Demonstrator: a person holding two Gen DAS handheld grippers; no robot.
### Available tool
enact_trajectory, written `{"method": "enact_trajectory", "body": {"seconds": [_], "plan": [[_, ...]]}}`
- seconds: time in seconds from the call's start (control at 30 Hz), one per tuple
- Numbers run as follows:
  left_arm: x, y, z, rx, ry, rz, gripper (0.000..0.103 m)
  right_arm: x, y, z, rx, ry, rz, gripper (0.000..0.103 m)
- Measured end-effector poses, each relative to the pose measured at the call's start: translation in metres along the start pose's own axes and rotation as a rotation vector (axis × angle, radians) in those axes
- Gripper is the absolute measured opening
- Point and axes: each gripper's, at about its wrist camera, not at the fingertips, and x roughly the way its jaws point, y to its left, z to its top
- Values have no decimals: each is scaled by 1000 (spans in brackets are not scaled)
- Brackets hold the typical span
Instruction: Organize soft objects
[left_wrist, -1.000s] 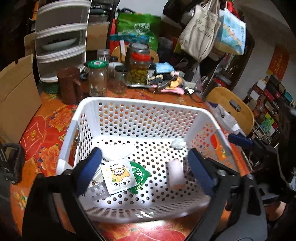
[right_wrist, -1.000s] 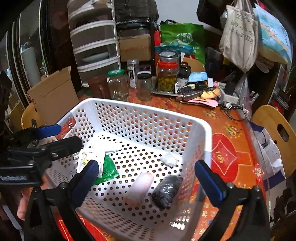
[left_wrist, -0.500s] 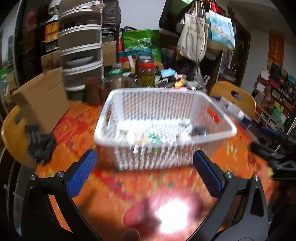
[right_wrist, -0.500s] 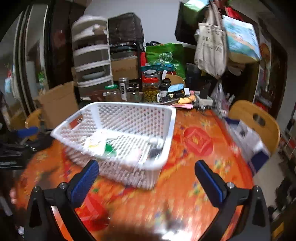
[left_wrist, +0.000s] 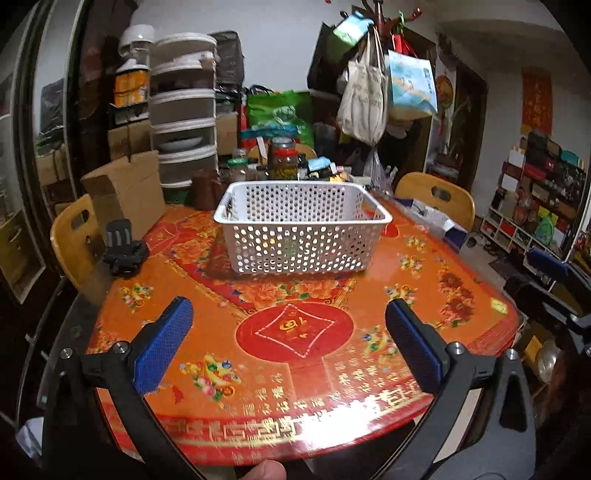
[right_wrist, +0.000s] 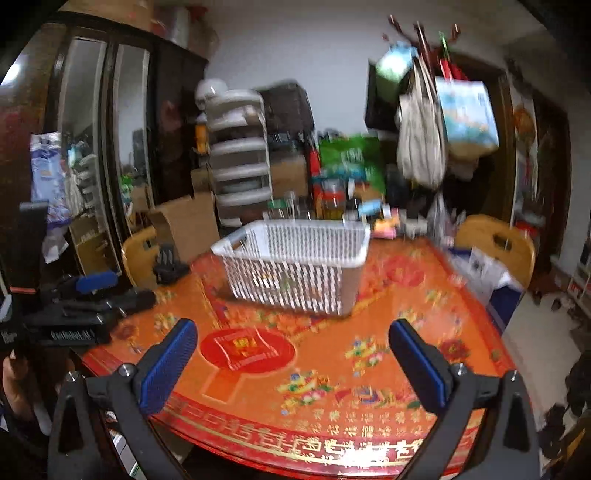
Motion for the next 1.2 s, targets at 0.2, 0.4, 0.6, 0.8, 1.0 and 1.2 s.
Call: {"method": "enact_trajectory", "body": {"seconds": [0.2,0.4,0.6,0.8,1.0,1.2], "plan": [[-37,-11,17,-12,-66,-14,103,-6,2,26,2,-2,-15,103],[-18,-19,40,12,-66,21,103,39,-26,37,75,105,-53,103],[2,-16,47,-1,-50,37,103,56,-37,29,99,140,-43,103],[24,-14,42,-2,-14,55,103,61,-35,20,84,165,-51,103],[28,-15,37,-5,-13,47,103,57,-36,17,89,161,-47,103],[27,-17,33,3,-14,45,103,56,-33,18,82,159,-45,103]]}}
